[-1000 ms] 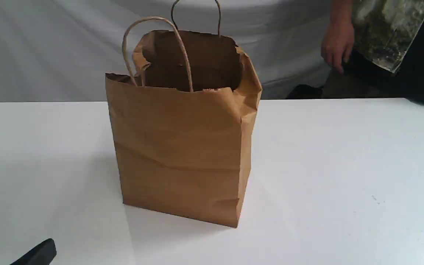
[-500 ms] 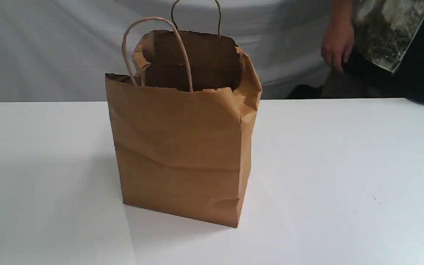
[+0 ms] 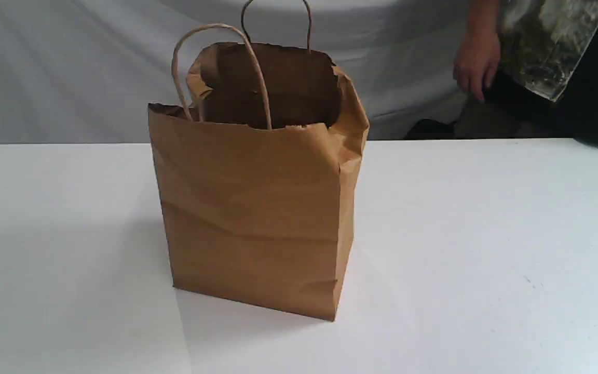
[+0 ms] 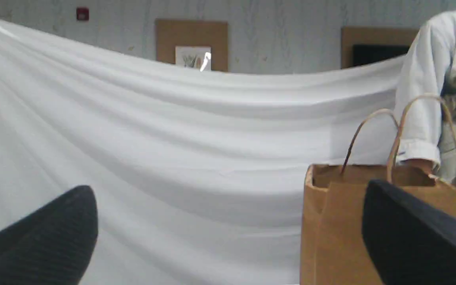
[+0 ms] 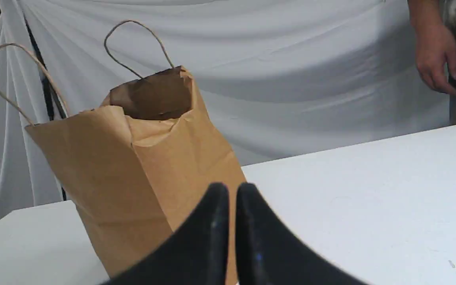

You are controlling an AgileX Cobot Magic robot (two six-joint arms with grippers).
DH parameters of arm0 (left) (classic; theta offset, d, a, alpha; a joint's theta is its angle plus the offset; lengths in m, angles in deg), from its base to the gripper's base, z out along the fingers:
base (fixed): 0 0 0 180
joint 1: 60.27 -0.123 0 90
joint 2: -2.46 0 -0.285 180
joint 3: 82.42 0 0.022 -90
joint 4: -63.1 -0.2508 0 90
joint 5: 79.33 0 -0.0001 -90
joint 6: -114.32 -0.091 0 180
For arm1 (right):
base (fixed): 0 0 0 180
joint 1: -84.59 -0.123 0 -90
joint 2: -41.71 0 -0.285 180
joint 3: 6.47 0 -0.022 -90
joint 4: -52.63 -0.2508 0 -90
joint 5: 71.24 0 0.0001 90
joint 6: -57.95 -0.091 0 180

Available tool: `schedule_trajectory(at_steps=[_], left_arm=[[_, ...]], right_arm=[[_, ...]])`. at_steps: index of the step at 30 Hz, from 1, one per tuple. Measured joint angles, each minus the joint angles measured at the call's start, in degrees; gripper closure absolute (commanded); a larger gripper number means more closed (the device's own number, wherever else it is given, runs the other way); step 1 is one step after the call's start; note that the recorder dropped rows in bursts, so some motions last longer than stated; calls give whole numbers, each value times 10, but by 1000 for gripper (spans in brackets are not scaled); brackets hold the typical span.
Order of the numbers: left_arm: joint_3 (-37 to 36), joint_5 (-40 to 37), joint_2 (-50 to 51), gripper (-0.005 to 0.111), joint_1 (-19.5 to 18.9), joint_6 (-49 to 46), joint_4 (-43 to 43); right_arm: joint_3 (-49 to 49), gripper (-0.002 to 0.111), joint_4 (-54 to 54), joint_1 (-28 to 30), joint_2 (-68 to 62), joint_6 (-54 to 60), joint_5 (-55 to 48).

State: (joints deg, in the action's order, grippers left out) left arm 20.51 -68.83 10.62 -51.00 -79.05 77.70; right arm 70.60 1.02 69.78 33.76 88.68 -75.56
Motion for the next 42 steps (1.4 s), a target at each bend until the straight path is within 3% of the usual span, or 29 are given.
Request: schedule_trajectory(at_steps=[4, 8, 15, 26, 36, 42], left_arm=[[0, -20, -1, 16, -42, -4, 0], [0, -65, -1, 16, -57, -19, -15], [0, -143, -1, 16, -59, -13, -29], [0, -247, -1, 16, -59, 138, -61], [0, -255, -1, 16, -56, 169, -106], [0, -205, -1, 16, -43, 170, -136]], right_arm=[[0, 105, 0, 0, 0, 0, 0], [0, 105, 0, 0, 0, 0, 0], [0, 105, 0, 0, 0, 0, 0], [0, 105, 0, 0, 0, 0, 0], [0, 105, 0, 0, 0, 0, 0], [0, 105, 0, 0, 0, 0, 0]])
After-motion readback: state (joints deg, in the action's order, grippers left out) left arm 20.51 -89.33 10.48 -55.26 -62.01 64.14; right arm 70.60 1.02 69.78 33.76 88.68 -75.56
